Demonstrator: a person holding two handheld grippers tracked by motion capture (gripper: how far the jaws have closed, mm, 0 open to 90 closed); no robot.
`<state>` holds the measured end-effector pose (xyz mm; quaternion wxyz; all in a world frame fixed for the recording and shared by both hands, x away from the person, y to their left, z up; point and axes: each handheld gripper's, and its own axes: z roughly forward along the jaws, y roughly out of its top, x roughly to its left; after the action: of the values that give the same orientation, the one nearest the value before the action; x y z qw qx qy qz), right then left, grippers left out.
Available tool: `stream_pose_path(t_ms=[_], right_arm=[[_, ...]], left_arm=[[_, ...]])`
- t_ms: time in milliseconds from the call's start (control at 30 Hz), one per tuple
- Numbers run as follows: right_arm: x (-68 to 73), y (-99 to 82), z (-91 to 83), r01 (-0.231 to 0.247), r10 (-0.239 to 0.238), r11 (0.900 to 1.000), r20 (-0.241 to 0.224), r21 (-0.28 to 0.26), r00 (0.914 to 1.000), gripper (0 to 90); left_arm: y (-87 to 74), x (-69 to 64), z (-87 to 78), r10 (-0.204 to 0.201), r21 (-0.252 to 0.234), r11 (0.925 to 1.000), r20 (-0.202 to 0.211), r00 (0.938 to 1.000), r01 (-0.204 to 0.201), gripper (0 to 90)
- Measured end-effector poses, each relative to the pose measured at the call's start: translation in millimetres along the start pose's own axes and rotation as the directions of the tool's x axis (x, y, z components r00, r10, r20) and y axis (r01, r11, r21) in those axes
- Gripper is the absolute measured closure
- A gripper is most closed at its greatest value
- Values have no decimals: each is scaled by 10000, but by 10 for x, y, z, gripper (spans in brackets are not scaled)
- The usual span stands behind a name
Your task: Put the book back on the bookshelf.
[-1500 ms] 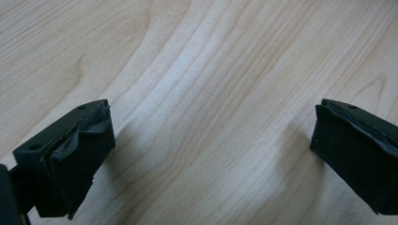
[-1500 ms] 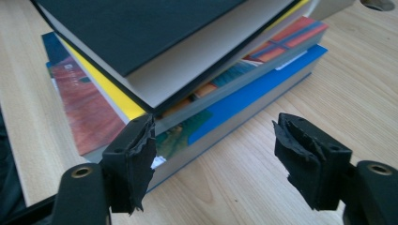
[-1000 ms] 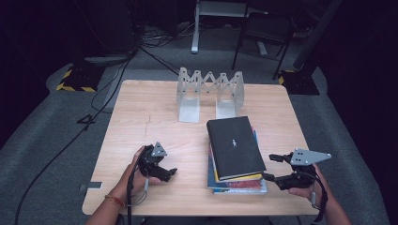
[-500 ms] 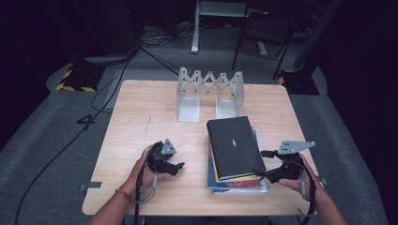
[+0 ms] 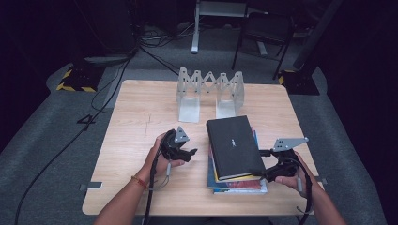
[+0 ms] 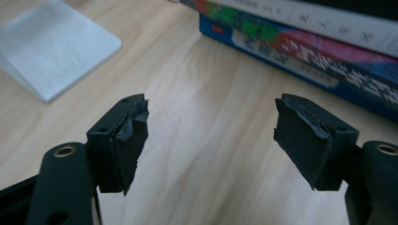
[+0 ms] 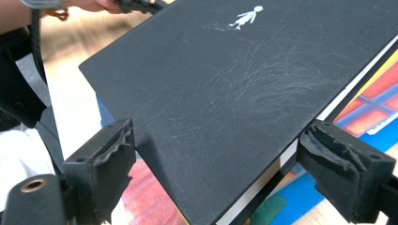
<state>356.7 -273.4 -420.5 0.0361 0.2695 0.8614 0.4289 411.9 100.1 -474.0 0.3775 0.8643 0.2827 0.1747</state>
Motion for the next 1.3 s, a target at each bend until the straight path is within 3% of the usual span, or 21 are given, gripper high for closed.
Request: stream_pose_path(t_ms=[67, 133, 167, 300, 400, 467, 667, 800, 1000, 1067, 1200, 1300], right_arm=[[15, 10, 12, -82, 82, 10000, 27, 13, 10000, 134], [25, 37, 8, -239, 239, 9997, -11, -33, 9997, 141], [28, 55, 3, -306, 306, 9995, -17, -50, 9995, 144], [35, 120, -29, -558, 557, 9975, -40, -429, 9984, 195], [16, 154, 14, -711, 713, 9968, 62, -378, 9974, 203], [3, 176, 38, -726, 730, 9968, 114, -340, 9973, 206], [-18, 214, 102, -711, 727, 9963, 316, -481, 9969, 220], [-41, 241, 131, -720, 733, 9962, 259, -481, 9970, 253], [-78, 236, 119, -634, 639, 9964, 74, -565, 9979, 306], [-82, 226, 106, -501, 504, 9959, 23, -755, 9987, 319], [-54, 220, 80, -110, 123, 9942, 116, -1072, 9999, 328], [-48, 215, 66, 75, -52, 9931, 195, -1172, 9998, 337]], left_arm=[[70, 34, 61, -127, 76, 9999, 80, 9999, 126, 262], [122, 63, 102, -156, -165, 9997, -2, 9999, 156, 272], [158, 84, 135, -282, -178, 9994, 149, 9995, 284, 276], [251, 105, 239, -262, -338, 9991, 85, 9996, 265, 281], [299, 117, 296, -320, -458, 9984, 51, 9995, 322, 278], [318, 117, 317, -288, -570, 9980, -92, 9995, 282, 288], [304, 141, 379, -151, -441, 9989, -5, 9999, 150, 353], [288, 174, 420, -432, -430, 9981, -47, 9991, 430, 364], [297, 284, 479, -770, -561, 9955, 7, 9970, 769, 375], [321, 303, 493, -608, -521, 9968, -139, 9981, 600, 390], [359, 322, 503, -494, -502, 9975, -41, 9988, 491, 403], [381, 300, 509, -646, -866, 9940, 245, 9976, 665, 503]])
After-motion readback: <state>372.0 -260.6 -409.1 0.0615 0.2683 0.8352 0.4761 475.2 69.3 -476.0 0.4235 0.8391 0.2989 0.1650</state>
